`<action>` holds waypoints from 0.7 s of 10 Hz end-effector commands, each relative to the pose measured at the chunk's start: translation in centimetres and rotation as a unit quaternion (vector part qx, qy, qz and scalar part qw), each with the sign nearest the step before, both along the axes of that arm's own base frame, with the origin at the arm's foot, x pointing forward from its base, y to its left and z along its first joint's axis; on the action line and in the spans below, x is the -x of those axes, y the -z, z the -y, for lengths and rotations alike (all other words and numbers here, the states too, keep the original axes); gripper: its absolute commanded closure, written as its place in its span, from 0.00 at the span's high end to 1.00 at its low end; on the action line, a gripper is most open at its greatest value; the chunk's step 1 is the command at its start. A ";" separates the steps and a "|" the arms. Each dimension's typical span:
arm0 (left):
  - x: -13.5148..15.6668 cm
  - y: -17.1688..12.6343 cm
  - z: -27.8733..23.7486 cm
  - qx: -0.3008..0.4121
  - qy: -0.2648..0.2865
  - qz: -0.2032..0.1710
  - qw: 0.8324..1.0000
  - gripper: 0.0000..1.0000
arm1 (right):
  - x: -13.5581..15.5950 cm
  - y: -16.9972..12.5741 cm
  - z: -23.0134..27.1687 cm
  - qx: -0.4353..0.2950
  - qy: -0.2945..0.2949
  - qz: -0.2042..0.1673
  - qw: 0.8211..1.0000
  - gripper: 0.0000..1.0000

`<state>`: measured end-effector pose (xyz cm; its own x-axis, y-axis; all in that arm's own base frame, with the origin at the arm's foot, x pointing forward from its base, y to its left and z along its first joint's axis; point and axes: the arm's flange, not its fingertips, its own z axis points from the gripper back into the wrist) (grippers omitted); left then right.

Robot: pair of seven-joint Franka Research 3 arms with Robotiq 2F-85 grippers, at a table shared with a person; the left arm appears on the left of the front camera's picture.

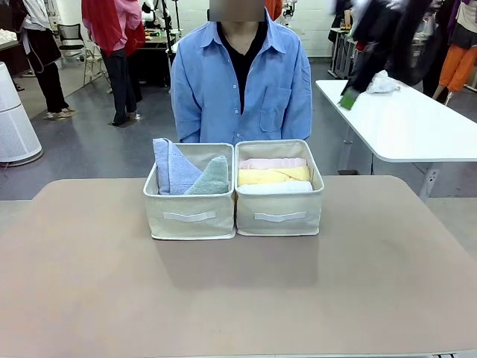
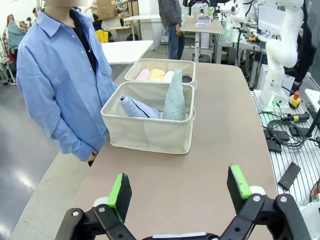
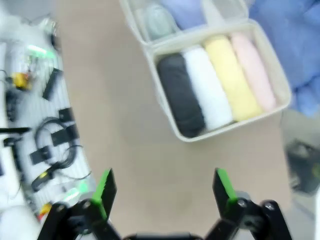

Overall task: Sort the towels based on their folding style.
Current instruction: Pick up another triangle-folded towel from the table and place it in the left Fabric basket.

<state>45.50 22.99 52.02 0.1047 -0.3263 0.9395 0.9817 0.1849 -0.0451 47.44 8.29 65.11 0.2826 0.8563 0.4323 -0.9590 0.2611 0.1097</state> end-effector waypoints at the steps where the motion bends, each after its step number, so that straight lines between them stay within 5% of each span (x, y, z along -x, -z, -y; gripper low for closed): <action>1: 0.2 -0.2 0.0 0.003 0.003 0.001 1.000 1.00 | -2.1 -1.2 10.5 -0.129 -0.116 -0.085 0.981 1.00; 2: 0.2 -0.2 0.0 0.003 0.003 0.001 1.000 1.00 | -3.2 -1.0 15.2 -0.196 -0.129 -0.053 0.971 1.00; 4: 0.2 -0.2 0.0 0.003 0.003 0.001 1.000 1.00 | -4.1 1.0 21.2 -0.251 -0.127 -0.050 0.958 1.00; 7: 0.2 -0.2 0.0 0.003 0.003 0.001 1.000 1.00 | -4.0 3.7 25.3 -0.307 -0.094 0.007 0.947 1.00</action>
<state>45.49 23.01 52.04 0.1045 -0.3263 0.9395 0.9817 0.1850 -0.0449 50.99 -17.49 60.40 0.1591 0.5152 0.8422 -0.9756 -0.0486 0.2140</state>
